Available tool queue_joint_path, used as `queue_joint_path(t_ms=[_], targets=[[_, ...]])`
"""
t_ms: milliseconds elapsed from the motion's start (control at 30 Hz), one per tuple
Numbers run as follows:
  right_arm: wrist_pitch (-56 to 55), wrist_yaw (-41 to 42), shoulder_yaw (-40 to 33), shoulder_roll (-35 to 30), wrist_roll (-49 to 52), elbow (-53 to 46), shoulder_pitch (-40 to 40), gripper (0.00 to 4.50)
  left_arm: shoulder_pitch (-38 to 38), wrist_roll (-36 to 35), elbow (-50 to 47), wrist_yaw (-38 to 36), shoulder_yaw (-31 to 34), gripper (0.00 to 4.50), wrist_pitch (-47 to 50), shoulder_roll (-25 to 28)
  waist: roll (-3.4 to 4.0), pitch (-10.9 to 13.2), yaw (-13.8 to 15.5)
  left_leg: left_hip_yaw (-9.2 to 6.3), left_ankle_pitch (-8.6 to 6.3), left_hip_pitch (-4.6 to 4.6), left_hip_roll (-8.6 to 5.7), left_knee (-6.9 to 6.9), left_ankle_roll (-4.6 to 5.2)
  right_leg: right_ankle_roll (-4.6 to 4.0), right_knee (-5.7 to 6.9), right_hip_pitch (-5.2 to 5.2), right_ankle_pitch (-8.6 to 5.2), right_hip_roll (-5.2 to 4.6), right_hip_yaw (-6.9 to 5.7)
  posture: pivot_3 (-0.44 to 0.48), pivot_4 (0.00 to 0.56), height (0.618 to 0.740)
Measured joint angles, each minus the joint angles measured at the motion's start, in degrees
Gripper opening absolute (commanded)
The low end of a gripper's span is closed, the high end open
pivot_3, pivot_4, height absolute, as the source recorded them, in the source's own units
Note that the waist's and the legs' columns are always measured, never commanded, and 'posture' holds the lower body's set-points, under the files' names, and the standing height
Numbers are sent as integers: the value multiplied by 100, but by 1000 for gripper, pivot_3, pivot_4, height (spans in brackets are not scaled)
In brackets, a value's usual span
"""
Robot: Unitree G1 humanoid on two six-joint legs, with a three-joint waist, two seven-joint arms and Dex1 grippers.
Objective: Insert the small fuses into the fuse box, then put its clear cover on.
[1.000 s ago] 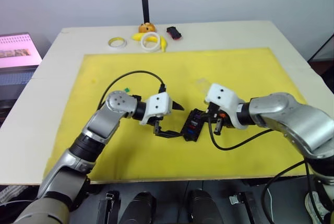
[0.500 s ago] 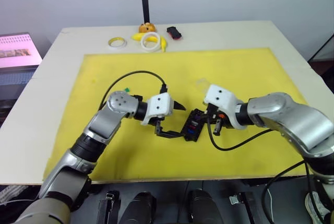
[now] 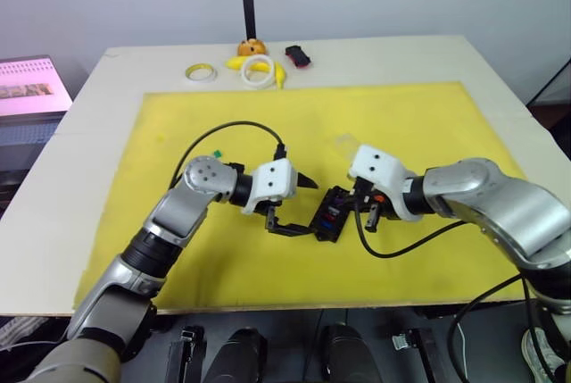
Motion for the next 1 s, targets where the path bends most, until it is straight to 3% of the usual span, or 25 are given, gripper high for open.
queue_joint_path(t_ms=[1000], targets=[[370,238,-17,-36,121,232,-379,0,-3,0,0,2,-9,4472,2,-40,0,0,-2,0,0,0,0,1,0,0,1,0,0,0,0,0,150,740]])
